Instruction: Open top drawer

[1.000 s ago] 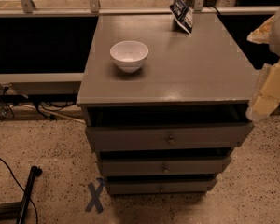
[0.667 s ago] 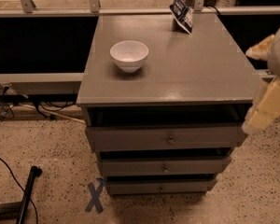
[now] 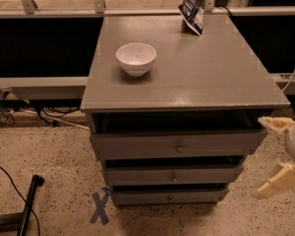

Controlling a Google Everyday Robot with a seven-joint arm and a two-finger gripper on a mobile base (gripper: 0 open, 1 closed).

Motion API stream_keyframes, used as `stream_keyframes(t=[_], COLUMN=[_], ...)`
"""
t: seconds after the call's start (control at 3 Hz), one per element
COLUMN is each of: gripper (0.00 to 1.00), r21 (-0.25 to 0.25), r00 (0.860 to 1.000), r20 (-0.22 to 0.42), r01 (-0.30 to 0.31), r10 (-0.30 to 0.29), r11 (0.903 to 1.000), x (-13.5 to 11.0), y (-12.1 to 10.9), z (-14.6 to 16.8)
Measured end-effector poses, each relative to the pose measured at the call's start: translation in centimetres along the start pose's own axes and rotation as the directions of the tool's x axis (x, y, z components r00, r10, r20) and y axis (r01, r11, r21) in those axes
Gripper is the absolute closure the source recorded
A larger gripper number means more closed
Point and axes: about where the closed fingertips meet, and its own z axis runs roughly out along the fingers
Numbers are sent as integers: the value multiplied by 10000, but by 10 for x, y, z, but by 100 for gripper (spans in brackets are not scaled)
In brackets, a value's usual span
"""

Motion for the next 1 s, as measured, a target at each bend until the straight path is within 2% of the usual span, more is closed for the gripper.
stream_keyframes(t=[0.33, 0.67, 1.0], gripper=[0, 0, 0], r21=[331, 357, 657], r00=[9968, 9937, 9493], r20=[787, 62, -1406], r01=[-158, 1115, 2922], r10=[132, -1118, -2810], r11=[9993, 9931, 9541], x=[9, 1, 25], y=[9, 11, 3], z=[-12, 16, 58])
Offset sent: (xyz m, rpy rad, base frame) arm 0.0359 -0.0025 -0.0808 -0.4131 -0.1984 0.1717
